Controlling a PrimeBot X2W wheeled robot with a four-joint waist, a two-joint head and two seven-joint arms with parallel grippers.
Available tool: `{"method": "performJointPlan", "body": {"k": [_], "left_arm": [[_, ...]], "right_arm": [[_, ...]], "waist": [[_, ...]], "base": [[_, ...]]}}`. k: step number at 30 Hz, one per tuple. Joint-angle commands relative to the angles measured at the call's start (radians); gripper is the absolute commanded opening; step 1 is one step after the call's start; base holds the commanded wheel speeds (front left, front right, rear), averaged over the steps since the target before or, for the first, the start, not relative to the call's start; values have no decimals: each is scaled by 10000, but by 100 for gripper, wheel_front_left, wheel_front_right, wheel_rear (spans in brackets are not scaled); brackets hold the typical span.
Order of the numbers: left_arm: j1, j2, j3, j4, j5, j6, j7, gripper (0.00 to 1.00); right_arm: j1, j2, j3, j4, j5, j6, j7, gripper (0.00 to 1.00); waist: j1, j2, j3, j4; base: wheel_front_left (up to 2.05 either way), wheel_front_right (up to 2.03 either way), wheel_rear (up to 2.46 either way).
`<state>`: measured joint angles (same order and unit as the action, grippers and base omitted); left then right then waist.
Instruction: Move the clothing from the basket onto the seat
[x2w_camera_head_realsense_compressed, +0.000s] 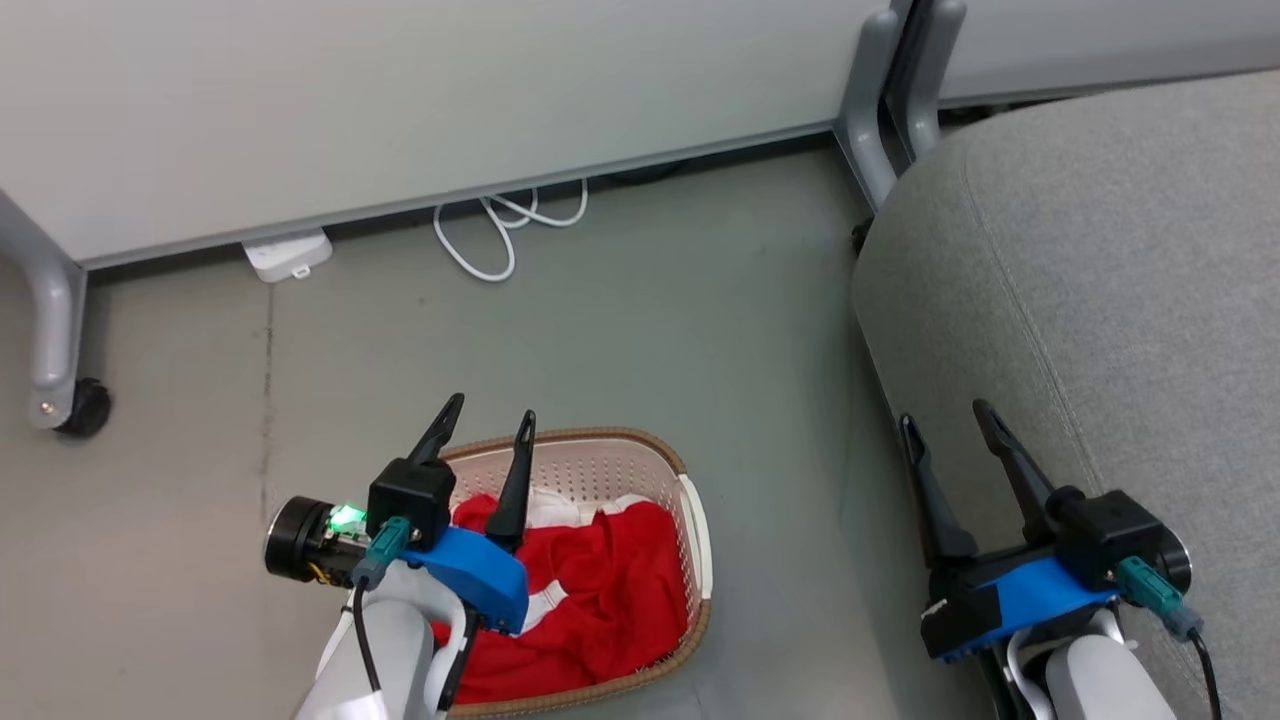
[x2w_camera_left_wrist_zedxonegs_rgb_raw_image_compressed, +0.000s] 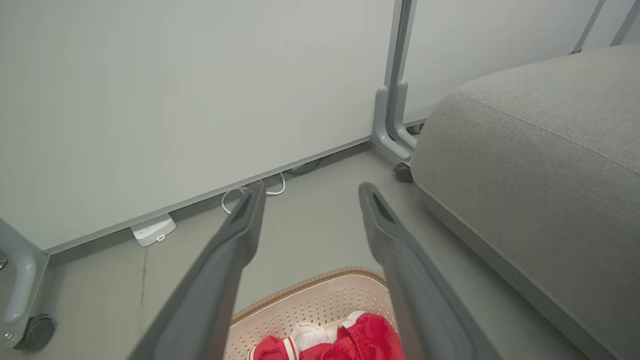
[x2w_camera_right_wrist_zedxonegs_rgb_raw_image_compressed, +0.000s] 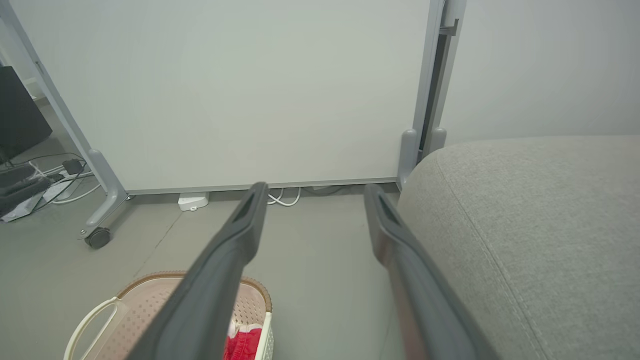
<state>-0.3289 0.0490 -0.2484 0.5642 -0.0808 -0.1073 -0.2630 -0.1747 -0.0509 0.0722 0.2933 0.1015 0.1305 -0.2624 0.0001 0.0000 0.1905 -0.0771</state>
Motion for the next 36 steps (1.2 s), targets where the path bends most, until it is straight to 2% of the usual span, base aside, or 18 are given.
{"method": "performJointPlan", "body": {"k": [1, 8, 19, 26, 36], "left_arm": [[-431, 38, -102, 371, 119, -83, -28, 100], [-1880, 307, -675, 2364, 413, -186, -28, 100], [-3645, 460, -1362, 5285, 474, -223, 25, 100], [-4526, 426, -1737, 6505, 467, -231, 296, 100], [-5455, 648, -2181, 7113, 457, -233, 1376, 100]], "right_arm": [[-322, -5, 28, -99, 63, 4, -38, 100], [-1194, 2, 129, -381, 220, 4, -37, 100], [-2305, 6, 262, -749, 342, 4, -37, 100], [-2809, 8, 353, -865, 389, 4, -37, 100], [-3368, 7, 364, -1114, 390, 4, -37, 100]], "waist": [[-1, 0, 729, -425], [-1, 0, 2291, -933], [-1, 0, 4221, -1272], [-1, 0, 5143, -1356], [-1, 0, 6447, -1432]], "base": [[0, 0, 0], [0, 0, 0], [0, 0, 0], [0, 0, 0], [0, 0, 0]]}}
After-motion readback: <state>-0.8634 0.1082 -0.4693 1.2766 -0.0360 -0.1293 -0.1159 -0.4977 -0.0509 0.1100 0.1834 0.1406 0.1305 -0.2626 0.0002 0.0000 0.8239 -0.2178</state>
